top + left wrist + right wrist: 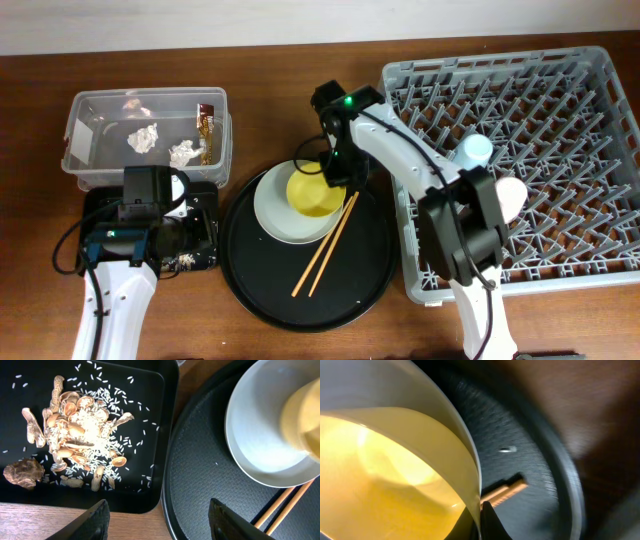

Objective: Sort waste into correct bins and load items into the dishwasher rack
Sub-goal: 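Grasp the yellow bowl from the white plate with the right gripper, then place the yellow bowl at the back of the dish rack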

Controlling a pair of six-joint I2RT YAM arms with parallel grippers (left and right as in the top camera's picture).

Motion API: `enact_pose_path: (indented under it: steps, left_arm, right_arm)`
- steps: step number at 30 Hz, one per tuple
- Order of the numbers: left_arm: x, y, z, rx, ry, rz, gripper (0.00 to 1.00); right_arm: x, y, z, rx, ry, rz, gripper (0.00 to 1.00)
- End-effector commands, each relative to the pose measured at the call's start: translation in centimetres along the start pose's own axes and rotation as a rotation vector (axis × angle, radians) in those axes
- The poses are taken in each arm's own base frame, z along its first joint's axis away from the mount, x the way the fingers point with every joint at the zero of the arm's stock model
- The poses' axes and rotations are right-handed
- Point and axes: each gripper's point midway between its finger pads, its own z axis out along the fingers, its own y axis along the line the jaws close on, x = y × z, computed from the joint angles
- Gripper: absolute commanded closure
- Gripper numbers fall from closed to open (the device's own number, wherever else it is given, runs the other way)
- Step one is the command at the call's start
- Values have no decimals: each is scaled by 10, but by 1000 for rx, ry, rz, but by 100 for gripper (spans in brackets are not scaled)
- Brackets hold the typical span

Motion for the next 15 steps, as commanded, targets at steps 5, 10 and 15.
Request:
enact_pose_path:
  steps: [5, 10, 15]
  left_arm:
    - [-4, 3, -3, -12, -22, -16, 37]
    - [-8, 2, -3, -8, -41, -15, 37]
    - [-11, 1, -3, -6, -52, -15, 37]
  right_arm:
    - [-26, -125, -206, 402, -572, 212, 96]
    - [-24, -229, -255, 805, -693, 452, 96]
    - [-9, -299, -254, 1166, -634, 644, 96]
